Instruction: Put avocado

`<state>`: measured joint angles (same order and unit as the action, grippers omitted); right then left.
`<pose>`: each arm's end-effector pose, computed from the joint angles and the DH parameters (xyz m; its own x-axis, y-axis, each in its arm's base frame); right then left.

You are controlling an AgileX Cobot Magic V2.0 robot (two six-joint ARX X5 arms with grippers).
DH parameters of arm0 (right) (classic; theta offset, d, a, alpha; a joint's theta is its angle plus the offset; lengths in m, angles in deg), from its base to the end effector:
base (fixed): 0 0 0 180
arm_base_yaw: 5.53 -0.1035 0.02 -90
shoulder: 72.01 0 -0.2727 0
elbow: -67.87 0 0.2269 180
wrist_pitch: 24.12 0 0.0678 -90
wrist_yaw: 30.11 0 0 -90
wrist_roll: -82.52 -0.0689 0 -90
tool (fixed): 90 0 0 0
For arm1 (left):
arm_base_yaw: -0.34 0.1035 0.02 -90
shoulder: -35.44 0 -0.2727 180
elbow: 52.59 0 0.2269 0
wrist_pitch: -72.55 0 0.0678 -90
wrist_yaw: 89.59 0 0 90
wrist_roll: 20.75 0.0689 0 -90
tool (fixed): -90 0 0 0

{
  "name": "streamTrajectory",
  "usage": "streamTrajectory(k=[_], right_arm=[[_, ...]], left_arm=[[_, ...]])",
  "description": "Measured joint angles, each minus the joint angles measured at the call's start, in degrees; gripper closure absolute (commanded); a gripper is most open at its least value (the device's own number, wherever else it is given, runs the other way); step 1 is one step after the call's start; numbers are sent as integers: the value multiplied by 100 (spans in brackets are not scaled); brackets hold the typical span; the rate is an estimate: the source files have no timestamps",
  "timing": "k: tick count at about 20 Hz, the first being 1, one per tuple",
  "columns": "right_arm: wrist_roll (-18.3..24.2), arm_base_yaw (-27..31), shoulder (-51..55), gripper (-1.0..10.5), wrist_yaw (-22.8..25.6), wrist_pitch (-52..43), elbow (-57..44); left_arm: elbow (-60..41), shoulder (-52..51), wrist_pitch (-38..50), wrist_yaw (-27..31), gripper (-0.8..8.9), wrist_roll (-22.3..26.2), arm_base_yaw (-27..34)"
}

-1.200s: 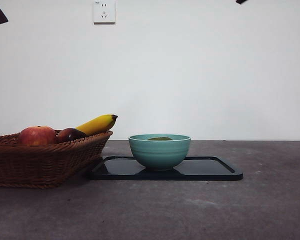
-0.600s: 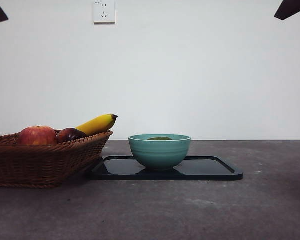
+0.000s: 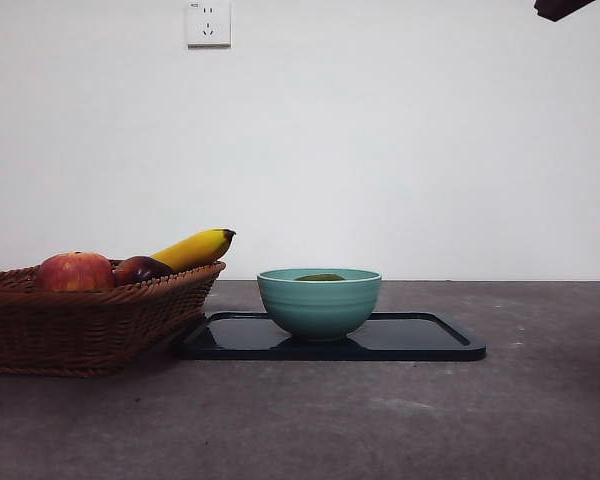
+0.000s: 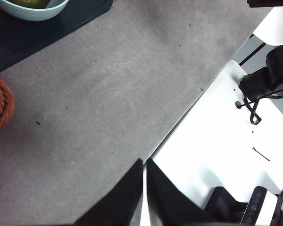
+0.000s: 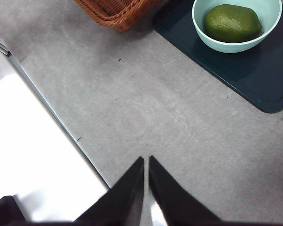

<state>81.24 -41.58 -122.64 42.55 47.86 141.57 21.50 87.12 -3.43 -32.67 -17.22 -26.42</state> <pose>0.1040 0.1011 0.3026 0.3318 0.6102 -0.7194 -0.7063 0.6662 0.2393 0.1038 -0.0945 0.3030 0.1985 -0.7114 -0.6742 0.7097 0.5788 -0.4018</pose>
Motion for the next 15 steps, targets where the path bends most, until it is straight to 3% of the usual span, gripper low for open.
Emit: streamTrajectory(k=[11, 13, 15], right_arm=[[0, 0, 0, 939, 0, -7, 0], [0, -2, 0, 939, 0, -9, 0], [0, -2, 0, 939, -2, -9, 0]], left_arm=[[0, -127, 22, 0, 805, 2, 11], [0, -356, 507, 15, 805, 46, 203], [-35, -695, 1646, 39, 805, 249, 660]])
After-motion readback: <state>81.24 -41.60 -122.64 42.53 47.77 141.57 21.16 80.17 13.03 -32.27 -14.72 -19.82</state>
